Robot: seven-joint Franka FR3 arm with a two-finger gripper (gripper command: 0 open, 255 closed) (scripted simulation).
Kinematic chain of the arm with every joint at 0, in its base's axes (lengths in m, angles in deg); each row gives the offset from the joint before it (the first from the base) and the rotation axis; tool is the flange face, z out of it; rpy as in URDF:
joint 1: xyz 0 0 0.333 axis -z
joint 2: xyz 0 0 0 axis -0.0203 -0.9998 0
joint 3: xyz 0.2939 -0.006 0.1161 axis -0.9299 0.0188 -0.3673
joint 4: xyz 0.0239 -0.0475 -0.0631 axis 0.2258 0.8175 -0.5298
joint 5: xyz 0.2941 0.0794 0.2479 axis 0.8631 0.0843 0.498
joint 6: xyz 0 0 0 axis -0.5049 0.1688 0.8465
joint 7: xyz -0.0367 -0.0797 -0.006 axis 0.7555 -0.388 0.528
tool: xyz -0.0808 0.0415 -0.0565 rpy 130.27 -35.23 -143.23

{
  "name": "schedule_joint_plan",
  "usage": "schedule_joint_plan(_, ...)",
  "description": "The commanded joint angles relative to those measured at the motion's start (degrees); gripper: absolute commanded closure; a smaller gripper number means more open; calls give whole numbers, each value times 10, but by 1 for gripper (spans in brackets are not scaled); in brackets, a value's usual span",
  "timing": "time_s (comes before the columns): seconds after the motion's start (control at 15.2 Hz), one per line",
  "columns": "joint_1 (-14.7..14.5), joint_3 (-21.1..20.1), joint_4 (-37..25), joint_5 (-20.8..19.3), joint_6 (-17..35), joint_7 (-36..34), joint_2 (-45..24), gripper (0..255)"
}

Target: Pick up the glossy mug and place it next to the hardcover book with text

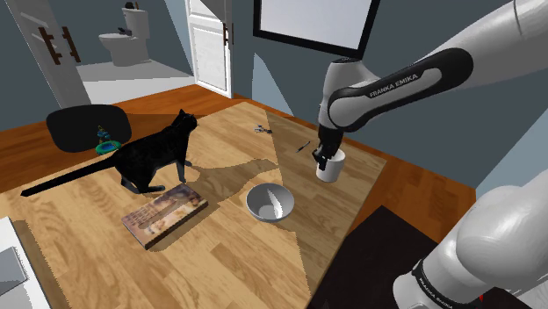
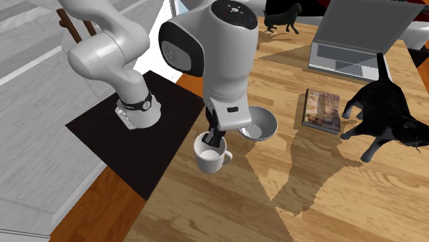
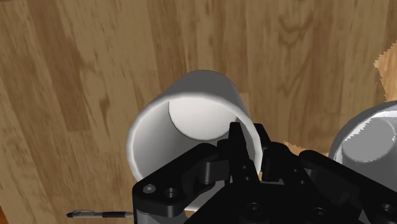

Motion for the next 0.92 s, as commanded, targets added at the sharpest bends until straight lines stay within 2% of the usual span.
schedule_joint_plan(0.0, 0, 0, -7, 1, -18, 2, 11, 255)
schedule_joint_plan(0.86, -2, 0, -68, 6, -129, 9, 61, 255)
